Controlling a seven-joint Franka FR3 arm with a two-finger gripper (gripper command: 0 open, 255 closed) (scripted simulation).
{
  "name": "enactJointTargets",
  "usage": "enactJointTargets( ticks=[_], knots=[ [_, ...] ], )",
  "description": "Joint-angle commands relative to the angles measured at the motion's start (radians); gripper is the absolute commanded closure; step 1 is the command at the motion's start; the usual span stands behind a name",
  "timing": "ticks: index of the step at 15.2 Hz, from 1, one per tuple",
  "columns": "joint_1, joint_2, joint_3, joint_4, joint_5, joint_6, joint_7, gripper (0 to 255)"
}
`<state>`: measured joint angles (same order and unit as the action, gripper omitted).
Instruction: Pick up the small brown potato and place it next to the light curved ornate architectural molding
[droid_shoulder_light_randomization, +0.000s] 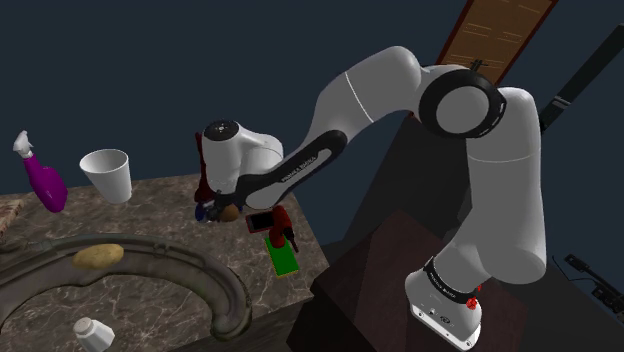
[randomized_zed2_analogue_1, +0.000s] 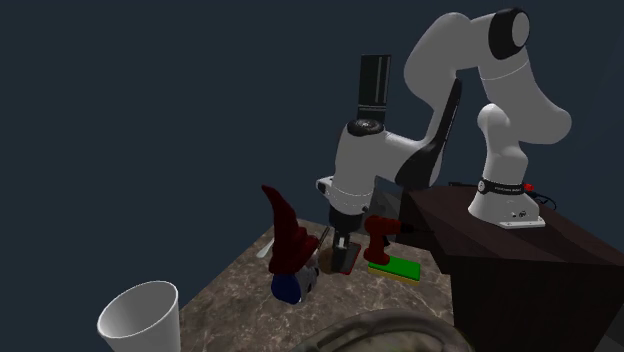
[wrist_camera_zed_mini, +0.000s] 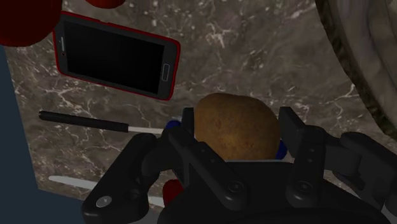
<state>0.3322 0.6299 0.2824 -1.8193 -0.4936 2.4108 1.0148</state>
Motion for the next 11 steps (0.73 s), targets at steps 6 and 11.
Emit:
enactJointTargets(
  ticks=[6, 11],
  knots=[
    [0.017, 0.073, -0.028, 0.017, -0.034, 0.056, 0.028, 255],
    [0.031, 0.124, -0.046, 0.034, -0.053, 0.089, 0.046, 255]
  ],
)
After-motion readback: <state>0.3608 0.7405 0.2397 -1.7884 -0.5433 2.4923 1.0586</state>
